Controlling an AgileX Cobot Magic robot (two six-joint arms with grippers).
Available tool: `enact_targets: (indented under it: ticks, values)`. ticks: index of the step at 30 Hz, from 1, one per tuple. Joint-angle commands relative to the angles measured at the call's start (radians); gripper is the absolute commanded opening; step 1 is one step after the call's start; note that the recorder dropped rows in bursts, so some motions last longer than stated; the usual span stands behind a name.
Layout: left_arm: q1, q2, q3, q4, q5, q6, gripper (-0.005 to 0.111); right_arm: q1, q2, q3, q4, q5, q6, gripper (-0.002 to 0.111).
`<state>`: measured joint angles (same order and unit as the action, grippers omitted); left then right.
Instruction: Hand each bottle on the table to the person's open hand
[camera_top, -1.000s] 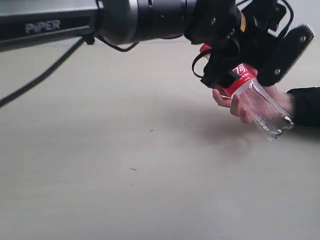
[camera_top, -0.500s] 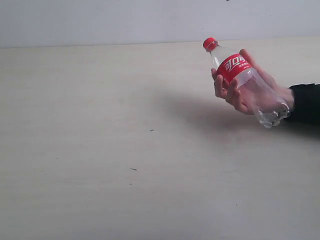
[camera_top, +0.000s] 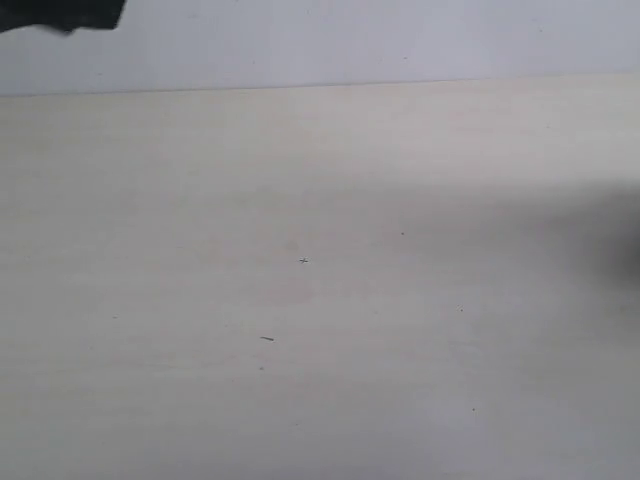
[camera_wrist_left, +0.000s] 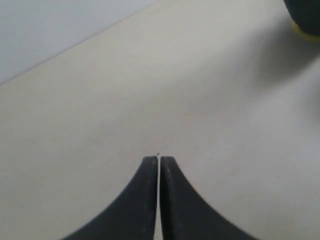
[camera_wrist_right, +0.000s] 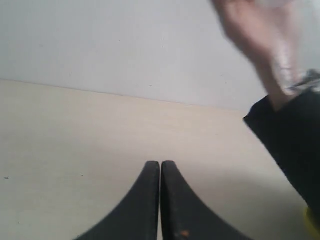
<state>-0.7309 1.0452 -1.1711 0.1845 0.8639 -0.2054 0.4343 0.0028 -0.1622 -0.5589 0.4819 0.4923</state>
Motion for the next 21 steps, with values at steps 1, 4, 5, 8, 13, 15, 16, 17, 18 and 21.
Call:
enact_targets:
  ticks: [1, 4, 5, 8, 13, 15, 16, 17, 18, 21]
  values:
    - [-0.001, -0.251, 0.236, 0.006, -0.165, -0.080, 0.004, -0.003, -0.003, 0.004, 0.002, -0.014, 0.006, 0.001]
    - [-0.001, -0.413, 0.373, 0.008, -0.243, -0.121, 0.004, -0.003, -0.003, 0.004, 0.002, -0.014, 0.006, 0.001]
    - [-0.001, -0.467, 0.417, 0.010, -0.261, -0.125, 0.004, -0.003, -0.003, 0.004, 0.002, -0.014, 0.006, 0.001]
    - [-0.001, -0.605, 0.537, 0.027, -0.284, -0.125, 0.004, -0.003, -0.003, 0.004, 0.002, -0.014, 0.006, 0.001]
    - [-0.001, -0.782, 0.676, 0.071, -0.281, -0.139, 0.004, -0.003, -0.003, 0.004, 0.002, -0.014, 0.006, 0.001]
    - [-0.001, -0.830, 0.710, 0.071, -0.265, -0.139, 0.004, -0.003, -0.003, 0.004, 0.002, -0.014, 0.006, 0.001]
    - [-0.001, -0.845, 0.723, 0.071, -0.263, -0.139, 0.004, -0.003, -0.003, 0.004, 0.002, -0.014, 0.006, 0.001]
    - [-0.001, -0.861, 0.733, 0.071, -0.263, -0.139, 0.004, -0.003, -0.003, 0.004, 0.002, -0.014, 0.006, 0.001]
    - [-0.001, -0.873, 0.741, 0.071, -0.263, -0.139, 0.004, -0.003, -0.003, 0.004, 0.002, -0.014, 0.006, 0.001]
    - [-0.001, -0.896, 0.748, 0.071, -0.262, -0.139, 0.004, -0.003, -0.003, 0.004, 0.002, -0.014, 0.006, 0.001]
